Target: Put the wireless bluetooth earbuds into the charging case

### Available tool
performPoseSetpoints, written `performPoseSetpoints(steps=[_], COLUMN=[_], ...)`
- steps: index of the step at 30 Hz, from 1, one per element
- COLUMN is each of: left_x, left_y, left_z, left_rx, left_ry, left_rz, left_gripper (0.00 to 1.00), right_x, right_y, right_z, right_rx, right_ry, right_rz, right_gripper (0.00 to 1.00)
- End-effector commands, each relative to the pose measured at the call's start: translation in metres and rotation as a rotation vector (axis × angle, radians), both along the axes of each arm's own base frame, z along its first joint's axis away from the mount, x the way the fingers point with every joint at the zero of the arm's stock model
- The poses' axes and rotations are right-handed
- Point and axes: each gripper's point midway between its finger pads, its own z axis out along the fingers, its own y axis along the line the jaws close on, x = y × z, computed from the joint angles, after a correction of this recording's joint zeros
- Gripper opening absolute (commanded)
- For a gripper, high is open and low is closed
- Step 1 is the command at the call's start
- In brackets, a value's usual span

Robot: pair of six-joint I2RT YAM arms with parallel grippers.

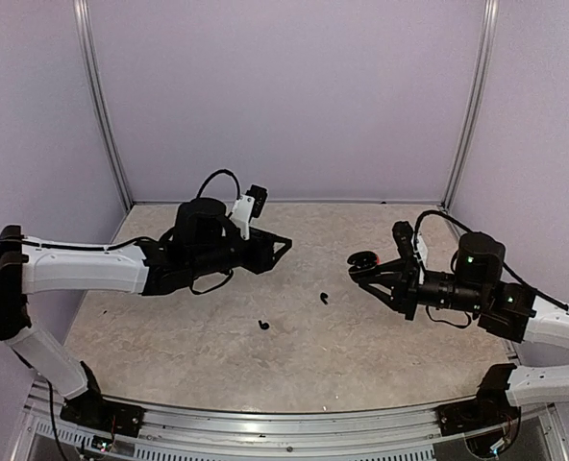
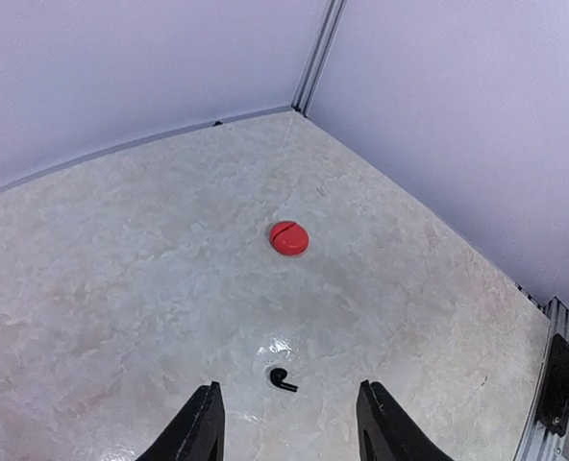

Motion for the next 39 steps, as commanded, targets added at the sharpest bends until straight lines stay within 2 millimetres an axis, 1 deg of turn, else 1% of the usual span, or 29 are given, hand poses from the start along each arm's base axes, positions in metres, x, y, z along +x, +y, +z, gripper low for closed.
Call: performPoseSetpoints(steps=[1, 2, 3, 4, 5, 6, 7, 8, 9, 10, 13, 14, 16, 19, 24, 30, 34, 37, 39], left_x=[0.013, 0.014, 0.016, 0.017, 0.018, 0.019, 0.019, 0.02, 0.02, 0.021, 0.024, 0.024, 0.026, 0.03, 0.032, 0.035, 0.038, 0.034, 0.03], left_y=[-0.03, -0.037, -0.047, -0.053, -0.06, -0.068, -0.084, -0.09, -0.094, -0.097, -0.103, -0.104, -0.106, -0.103, -0.099, -0.104, -0.106, -0.105, -0.104], left_z=[-0.042, -0.049, -0.064, -0.069, -0.08, -0.084, -0.113, -0.117, -0.127, -0.14, -0.155, -0.166, -0.178, -0.197, -0.215, -0.225, -0.231, -0.237, -0.237], left_rx=[0.039, 0.046, 0.065, 0.071, 0.088, 0.094, 0.151, 0.165, 0.186, 0.214, 0.257, 0.285, 0.314, 0.369, 0.438, 0.493, 0.529, 0.563, 0.584], left_ry=[0.165, 0.187, 0.218, 0.233, 0.251, 0.259, 0.295, 0.3, 0.312, 0.326, 0.338, 0.356, 0.379, 0.397, 0.404, 0.385, 0.382, 0.383, 0.379], left_rz=[-0.013, -0.026, -0.039, -0.046, -0.05, -0.06, -0.067, -0.068, -0.068, -0.062, -0.045, -0.04, -0.033, -0.002, 0.017, 0.019, 0.022, 0.006, -0.003], left_gripper=[0.46, 0.45, 0.44, 0.44, 0.44, 0.44, 0.44, 0.45, 0.45, 0.45, 0.48, 0.48, 0.48, 0.47, 0.46, 0.43, 0.36, 0.29, 0.26], right_x=[0.013, 0.015, 0.016, 0.017, 0.017, 0.016, 0.017, 0.017, 0.017, 0.016, 0.017, 0.017, 0.017, 0.017, 0.016, 0.016, 0.015, 0.015, 0.015], right_y=[-0.017, -0.02, -0.023, -0.025, -0.026, -0.028, -0.03, -0.031, -0.031, -0.031, -0.031, -0.031, -0.031, -0.032, -0.031, -0.03, -0.031, -0.031, -0.031], right_z=[0.002, 0.001, 0.001, 0.002, 0.001, 0.002, 0.002, 0.001, 0.002, 0.0, 0.0, 0.0, 0.0, 0.001, -0.001, -0.002, -0.001, -0.001, -0.001], right_rx=[0.046, 0.049, 0.052, 0.055, 0.057, 0.06, 0.061, 0.059, 0.059, 0.057, 0.057, 0.058, 0.058, 0.059, 0.056, 0.058, 0.057, 0.054, 0.054], right_ry=[0.052, 0.057, 0.061, 0.062, 0.065, 0.064, 0.063, 0.063, 0.062, 0.064, 0.065, 0.064, 0.064, 0.061, 0.065, 0.068, 0.067, 0.065, 0.064], right_rz=[-0.08, -0.092, -0.101, -0.108, -0.109, -0.111, -0.118, -0.117, -0.116, -0.114, -0.114, -0.112, -0.113, -0.113, -0.109, -0.102, -0.104, -0.105, -0.102], right_gripper=[0.04, 0.04, 0.04, 0.04, 0.04, 0.04, 0.04, 0.04, 0.04, 0.04, 0.04, 0.04, 0.05, 0.05, 0.05, 0.05, 0.05, 0.05, 0.05])
